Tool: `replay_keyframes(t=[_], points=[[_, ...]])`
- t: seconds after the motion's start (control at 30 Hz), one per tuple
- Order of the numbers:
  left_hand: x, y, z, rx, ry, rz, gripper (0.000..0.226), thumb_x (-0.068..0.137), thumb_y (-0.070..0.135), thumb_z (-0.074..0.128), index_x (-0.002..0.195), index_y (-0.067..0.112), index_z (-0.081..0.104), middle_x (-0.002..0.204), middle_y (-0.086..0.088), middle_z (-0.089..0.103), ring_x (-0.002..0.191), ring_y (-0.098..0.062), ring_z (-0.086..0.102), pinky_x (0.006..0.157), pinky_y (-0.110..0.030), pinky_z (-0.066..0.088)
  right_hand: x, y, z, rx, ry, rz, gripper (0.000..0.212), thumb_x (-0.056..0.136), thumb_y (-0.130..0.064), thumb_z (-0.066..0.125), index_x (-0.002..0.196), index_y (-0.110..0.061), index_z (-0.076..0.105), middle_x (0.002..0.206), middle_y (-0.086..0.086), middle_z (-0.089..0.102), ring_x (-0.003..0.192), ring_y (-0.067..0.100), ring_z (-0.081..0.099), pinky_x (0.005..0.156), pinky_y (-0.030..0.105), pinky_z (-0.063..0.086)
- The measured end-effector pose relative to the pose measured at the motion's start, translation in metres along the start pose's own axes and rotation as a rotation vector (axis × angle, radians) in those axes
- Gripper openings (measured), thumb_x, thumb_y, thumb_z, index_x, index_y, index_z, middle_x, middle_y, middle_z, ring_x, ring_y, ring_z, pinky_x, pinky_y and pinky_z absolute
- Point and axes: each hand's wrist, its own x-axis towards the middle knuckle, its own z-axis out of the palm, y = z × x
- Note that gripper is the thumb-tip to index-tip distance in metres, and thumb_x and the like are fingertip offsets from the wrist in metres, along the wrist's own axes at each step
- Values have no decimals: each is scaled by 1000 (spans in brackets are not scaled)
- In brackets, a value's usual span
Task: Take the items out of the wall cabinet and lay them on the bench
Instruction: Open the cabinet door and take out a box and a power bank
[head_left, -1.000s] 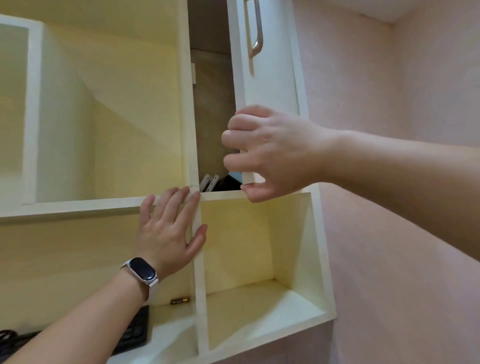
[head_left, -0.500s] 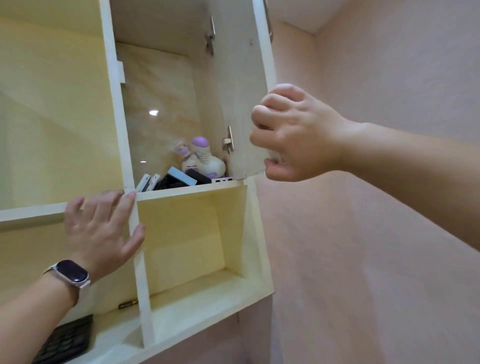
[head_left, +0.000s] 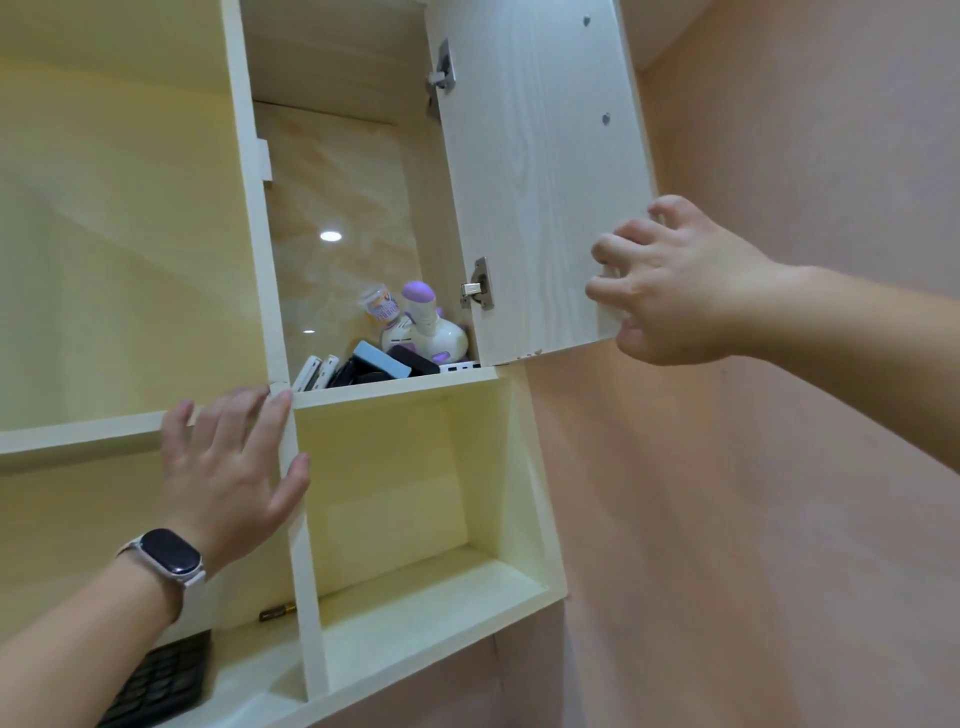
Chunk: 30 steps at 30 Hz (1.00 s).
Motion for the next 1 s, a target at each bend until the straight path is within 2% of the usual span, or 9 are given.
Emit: replay_keyframes(t=[0.17, 0.33, 0.43, 0.57, 0.7, 0.77, 0.87, 0.93, 1.0], points=[[3, 1, -3, -31, -6, -20, 59, 81, 45, 46, 124, 6, 60, 121, -18, 55, 109, -36, 51, 102, -57, 26, 9, -21, 13, 87, 174, 28, 30, 78, -37, 44, 89, -14, 60, 93, 11, 57, 90, 34, 56, 97, 50, 37], [23, 8, -14, -113, 18, 35, 53, 80, 42, 49, 119, 10, 63, 120, -16, 58, 105, -33, 50, 81, -46, 38, 37, -62, 19, 365, 254, 33, 43, 79, -44, 38, 99, -14, 61, 100, 9, 60, 86, 32, 56, 81, 41, 45], [52, 14, -21, -204, -40, 123, 48, 82, 40, 49, 115, 9, 65, 110, -13, 62, 98, -33, 57, 75, -42, 47, 62, -89, 20, 658, 298, 44, 39, 85, -42, 44, 111, -17, 58, 106, 4, 57, 92, 28, 54, 74, 37, 45], [92, 27, -20, -267, -188, 198, 45, 82, 39, 45, 115, 14, 62, 102, -4, 62, 88, -28, 60, 64, -36, 52, 96, -118, 23, 1033, 171, 40, 35, 90, -43, 49, 119, -23, 49, 112, -3, 50, 104, 18, 47, 80, 36, 46], [125, 38, -7, -254, -326, 162, 37, 88, 27, 50, 123, 19, 57, 116, 1, 56, 92, -24, 58, 69, -34, 49, 126, -140, 35, 1248, 87, 17, 41, 91, -47, 50, 125, -25, 47, 119, -5, 50, 110, 17, 50, 87, 40, 47], [139, 42, 0, -206, -451, 143, 33, 90, 23, 51, 122, 19, 57, 119, 2, 53, 95, -23, 58, 75, -35, 48, 137, -149, 43, 1304, 64, 20, 42, 88, -54, 48, 121, -28, 48, 115, -9, 50, 106, 18, 52, 86, 42, 49], [153, 43, 7, -140, -668, 119, 30, 90, 24, 50, 119, 25, 59, 110, 2, 56, 98, -22, 57, 81, -36, 48, 150, -161, 55, 1346, 46, 28, 45, 84, -67, 39, 111, -32, 48, 104, -11, 54, 95, 21, 56, 81, 44, 51], [160, 42, 11, -137, -787, 111, 28, 88, 24, 51, 114, 27, 61, 102, 2, 61, 94, -22, 58, 80, -39, 50, 153, -166, 59, 1351, 38, 17, 44, 85, -69, 35, 109, -35, 48, 96, -10, 57, 89, 22, 58, 74, 40, 50], [163, 40, 13, -162, -854, 96, 27, 86, 24, 51, 109, 32, 62, 94, 3, 65, 85, -21, 61, 75, -40, 53, 153, -167, 59, 1323, 19, 4, 45, 88, -69, 33, 116, -37, 48, 93, -13, 59, 87, 19, 58, 66, 34, 44]])
